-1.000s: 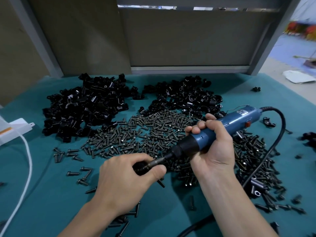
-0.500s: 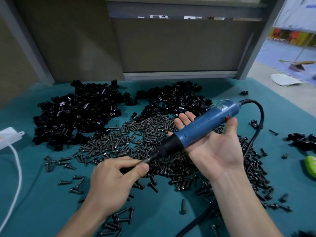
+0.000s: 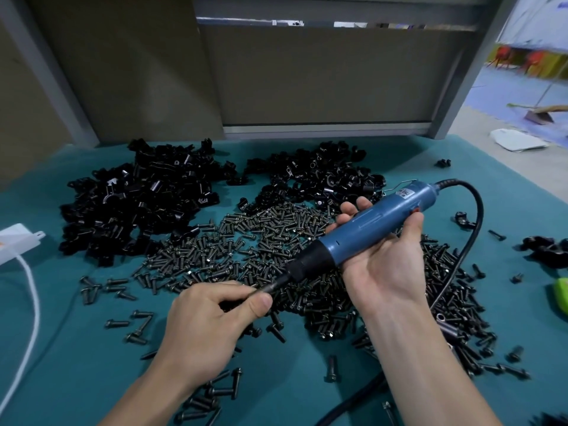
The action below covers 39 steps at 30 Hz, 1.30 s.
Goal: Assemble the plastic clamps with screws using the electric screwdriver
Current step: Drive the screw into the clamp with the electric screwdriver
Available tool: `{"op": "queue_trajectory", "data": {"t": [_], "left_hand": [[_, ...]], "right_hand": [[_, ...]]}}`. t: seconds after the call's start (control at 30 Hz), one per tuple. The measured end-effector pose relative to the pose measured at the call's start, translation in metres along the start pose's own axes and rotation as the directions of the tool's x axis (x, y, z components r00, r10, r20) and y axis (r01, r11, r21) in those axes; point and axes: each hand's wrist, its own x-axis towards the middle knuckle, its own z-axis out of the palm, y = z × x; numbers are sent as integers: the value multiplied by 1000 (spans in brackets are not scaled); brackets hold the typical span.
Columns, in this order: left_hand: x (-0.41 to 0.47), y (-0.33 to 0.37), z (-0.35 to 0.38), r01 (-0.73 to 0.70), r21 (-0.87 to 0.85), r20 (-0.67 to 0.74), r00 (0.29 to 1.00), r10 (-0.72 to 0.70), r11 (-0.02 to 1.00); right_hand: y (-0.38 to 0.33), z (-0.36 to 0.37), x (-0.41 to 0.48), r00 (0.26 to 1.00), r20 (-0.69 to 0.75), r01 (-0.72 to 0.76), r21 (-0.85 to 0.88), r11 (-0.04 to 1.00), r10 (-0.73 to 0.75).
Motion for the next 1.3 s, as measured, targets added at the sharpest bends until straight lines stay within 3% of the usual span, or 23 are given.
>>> {"op": "queue_trajectory", "data": {"t": [0.13,0.3,0.63,0.8,1.07,1.3], "left_hand": [[1,-1,-1,17,22,10,1000,-17,1000],[1,-1,-1,16,99,13,1000,-17,995],[1,-2,0,-7,112,1,1000,7,994],[3,-2,0,14,78,-27,1000,-12,997],[0,4,0,34,209,18,999,-39,977],[0,-1,2,133,21,-5,991,-133,991]], "right_hand": [[-1,-1,2,999,-5,-41,17,999,41],[-14,-8,5,982,87,-171,9,985,169],[-15,-9,5,980,71,-192,99,976,186],[-8,-5,1,968,156,-190,-50,981,195],[4,1,3,999,40,-24,34,999,23],[10,3,0,995,91,30,73,997,-37]]}}
